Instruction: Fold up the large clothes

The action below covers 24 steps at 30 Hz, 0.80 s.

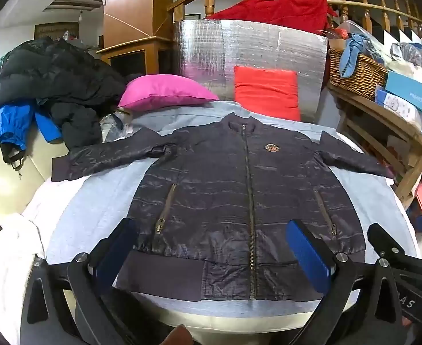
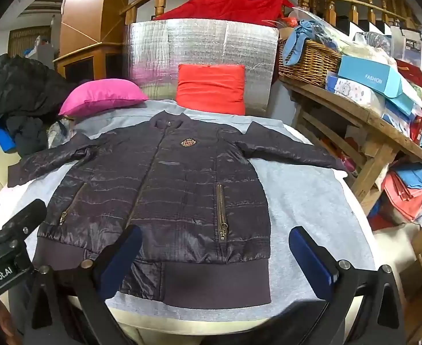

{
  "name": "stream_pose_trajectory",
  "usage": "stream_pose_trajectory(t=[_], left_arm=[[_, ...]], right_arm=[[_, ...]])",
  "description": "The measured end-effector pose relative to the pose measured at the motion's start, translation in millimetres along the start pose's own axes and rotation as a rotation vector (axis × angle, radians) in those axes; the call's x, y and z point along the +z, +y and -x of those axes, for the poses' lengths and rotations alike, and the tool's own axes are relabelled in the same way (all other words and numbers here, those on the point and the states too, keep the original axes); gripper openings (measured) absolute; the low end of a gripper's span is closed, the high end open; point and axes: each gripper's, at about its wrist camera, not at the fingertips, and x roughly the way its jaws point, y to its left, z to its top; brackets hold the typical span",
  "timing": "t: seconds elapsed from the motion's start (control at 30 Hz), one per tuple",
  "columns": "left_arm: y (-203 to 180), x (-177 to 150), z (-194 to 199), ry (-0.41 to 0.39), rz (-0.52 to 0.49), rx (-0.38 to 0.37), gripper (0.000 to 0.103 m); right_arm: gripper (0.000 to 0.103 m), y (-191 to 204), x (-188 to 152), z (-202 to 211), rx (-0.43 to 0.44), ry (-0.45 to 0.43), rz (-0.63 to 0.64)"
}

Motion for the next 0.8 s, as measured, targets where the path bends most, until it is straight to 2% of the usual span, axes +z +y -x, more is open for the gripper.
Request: stream_pose_trajectory(t=[0.8], left_arm=[[1.8, -9.0, -7.2, 0.013, 0.011, 0.006, 0.103]], right_arm=[[0.103, -1.8, 1.0, 6.0, 0.023, 0.0, -0.021]])
